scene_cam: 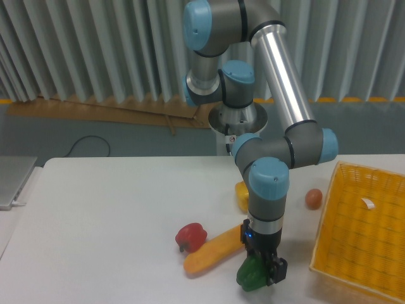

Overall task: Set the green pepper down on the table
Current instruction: 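Lower the green pepper onto the table beside the orange vegetable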

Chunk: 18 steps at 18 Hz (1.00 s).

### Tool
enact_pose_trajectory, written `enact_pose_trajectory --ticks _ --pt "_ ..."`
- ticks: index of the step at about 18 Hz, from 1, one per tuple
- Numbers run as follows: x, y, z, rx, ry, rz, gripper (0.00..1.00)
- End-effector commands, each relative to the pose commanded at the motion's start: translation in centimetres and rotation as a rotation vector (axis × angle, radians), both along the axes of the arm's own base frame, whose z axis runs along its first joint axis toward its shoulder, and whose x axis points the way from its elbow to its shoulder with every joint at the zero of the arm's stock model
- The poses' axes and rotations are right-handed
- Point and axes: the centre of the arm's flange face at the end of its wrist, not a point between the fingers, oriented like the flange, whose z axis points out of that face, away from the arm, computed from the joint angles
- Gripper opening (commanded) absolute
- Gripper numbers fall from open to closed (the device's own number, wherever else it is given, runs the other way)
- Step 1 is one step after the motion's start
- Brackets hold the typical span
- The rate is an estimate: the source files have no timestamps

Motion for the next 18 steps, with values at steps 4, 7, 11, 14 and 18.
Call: enact_pose_trajectory --ticks 4,7,11,14,18 --pt "0.04 -0.06 0.14 0.000 0.002 0.000 0.58" --pt "-0.03 -0.03 -0.29 -0.006 0.000 0.001 0.60" --pt "-0.43 -0.32 -0.41 -0.041 0.034 0.006 0.60" --pt "-0.42 -0.38 -0.37 -0.043 0.036 0.007 0.62" --pt "-0.41 -0.41 -0.55 -0.046 0.035 0.008 0.85"
